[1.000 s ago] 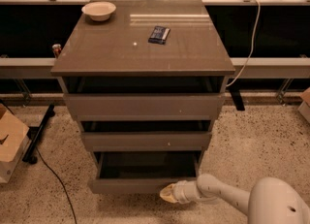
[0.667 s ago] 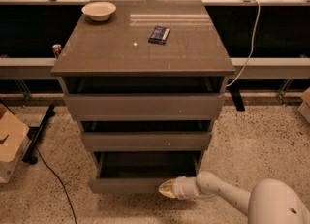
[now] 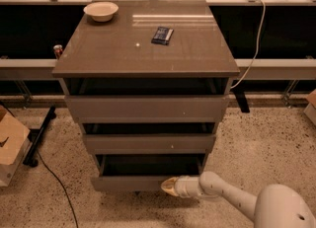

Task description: Close bottom drawer

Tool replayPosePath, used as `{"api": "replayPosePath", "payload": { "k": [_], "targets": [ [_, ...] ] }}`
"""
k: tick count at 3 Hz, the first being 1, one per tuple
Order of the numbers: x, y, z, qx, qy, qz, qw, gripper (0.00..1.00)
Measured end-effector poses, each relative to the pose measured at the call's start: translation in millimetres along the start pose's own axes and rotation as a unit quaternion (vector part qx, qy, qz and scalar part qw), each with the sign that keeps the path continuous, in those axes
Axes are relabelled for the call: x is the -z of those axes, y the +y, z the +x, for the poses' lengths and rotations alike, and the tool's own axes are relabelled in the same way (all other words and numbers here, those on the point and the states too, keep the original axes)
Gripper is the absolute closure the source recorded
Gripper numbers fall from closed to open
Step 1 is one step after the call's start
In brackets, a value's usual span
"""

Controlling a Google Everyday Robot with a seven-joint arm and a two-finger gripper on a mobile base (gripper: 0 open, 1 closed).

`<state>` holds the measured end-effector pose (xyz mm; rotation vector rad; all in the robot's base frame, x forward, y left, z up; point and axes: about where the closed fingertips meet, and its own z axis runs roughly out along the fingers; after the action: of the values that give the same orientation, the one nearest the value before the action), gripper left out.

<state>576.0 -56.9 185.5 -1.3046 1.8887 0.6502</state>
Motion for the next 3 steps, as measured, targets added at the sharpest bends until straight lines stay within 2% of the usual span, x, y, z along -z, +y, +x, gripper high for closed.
{"api": "replayPosePath", "payload": {
  "k": [3],
  "targets": [
    [-7.5, -17.4, -22.3, 0.015, -0.023, 0.006, 0.9996, 0.11]
  ]
}}
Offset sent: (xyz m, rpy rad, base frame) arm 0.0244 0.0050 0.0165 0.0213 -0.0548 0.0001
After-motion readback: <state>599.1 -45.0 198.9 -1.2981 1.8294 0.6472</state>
